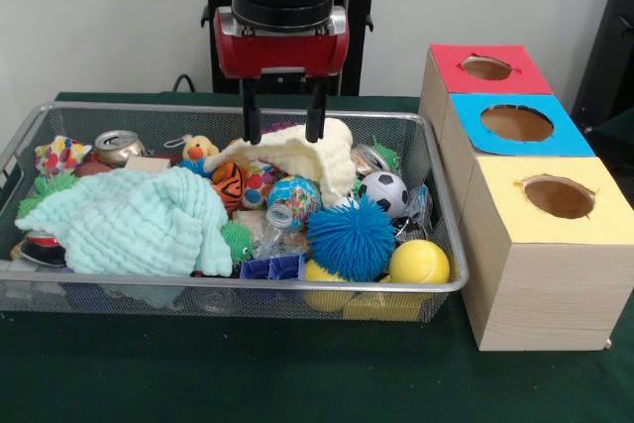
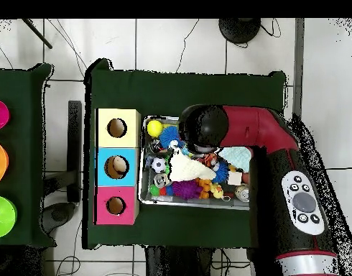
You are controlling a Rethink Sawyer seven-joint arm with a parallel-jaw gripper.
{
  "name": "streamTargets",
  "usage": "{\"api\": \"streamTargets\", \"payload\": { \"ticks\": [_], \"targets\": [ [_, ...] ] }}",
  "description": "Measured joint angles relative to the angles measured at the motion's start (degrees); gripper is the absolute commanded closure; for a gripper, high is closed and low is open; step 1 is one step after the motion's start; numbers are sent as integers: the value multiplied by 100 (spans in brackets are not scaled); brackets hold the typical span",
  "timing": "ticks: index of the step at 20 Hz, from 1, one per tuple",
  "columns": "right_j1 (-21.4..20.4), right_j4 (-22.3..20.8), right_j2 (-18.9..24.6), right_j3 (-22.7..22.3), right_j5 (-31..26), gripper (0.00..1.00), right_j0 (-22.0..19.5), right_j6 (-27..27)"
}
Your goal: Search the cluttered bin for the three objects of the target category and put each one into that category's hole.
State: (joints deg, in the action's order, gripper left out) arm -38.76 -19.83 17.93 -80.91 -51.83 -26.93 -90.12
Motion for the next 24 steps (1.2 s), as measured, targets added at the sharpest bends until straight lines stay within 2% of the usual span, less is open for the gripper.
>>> {"api": "streamTargets", "payload": {
  "ticks": [10, 24],
  "targets": [
    [703, -22, -152, 498, 96, 0, 10, 0],
    [1409, -55, -396, 560, 696, 0, 108, 0]
  ]
}}
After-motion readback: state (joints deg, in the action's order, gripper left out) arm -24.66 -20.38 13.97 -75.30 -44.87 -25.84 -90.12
